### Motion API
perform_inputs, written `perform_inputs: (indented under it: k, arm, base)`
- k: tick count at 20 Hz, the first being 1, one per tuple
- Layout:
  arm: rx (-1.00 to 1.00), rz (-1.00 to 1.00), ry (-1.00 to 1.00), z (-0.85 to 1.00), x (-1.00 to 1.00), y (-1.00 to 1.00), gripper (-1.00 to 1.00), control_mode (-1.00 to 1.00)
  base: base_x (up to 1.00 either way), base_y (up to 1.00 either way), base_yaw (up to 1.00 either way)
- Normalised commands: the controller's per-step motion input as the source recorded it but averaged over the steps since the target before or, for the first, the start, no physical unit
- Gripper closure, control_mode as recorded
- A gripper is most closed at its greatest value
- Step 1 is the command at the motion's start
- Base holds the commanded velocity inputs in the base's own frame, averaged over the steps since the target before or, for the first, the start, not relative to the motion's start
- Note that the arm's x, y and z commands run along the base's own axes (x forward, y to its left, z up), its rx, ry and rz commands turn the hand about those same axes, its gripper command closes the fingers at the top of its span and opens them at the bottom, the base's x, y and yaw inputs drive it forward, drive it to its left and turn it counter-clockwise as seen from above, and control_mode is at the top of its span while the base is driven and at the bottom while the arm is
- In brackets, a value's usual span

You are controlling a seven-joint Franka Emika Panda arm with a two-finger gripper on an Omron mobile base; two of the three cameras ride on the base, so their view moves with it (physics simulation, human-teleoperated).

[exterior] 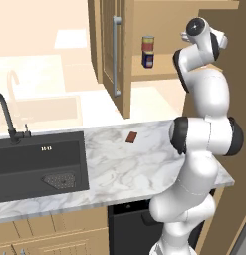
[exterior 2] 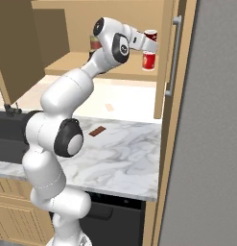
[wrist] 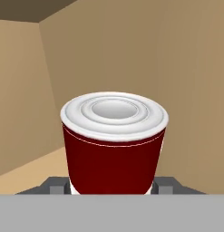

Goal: Stack two cans on top of the other two cans in the cabinet.

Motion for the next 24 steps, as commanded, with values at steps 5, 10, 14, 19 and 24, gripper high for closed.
perform_inputs:
  k: [5,10,14,19,24]
  arm:
    - [0.00,0.00,0.00,-0.01,0.13,0.00,1.00,-1.00]
    - [0.00,0.00,0.00,-0.01,0.17,0.00,1.00,-1.00]
    - [0.00,0.00,0.00,-0.08,0.12,0.00,1.00,-1.00]
    - [0.00,0.00,0.00,-0.15,0.02,-0.07,1.00,-1.00]
    - [0.00,0.00,0.00,-0.25,-0.06,-0.06,1.00,-1.00]
  base:
    - [0.00,0.00,0.00]
    - [0.00,0.00,0.00]
    - [0.00,0.00,0.00]
    - [0.00,0.00,0.00]
    - [0.00,0.00,0.00]
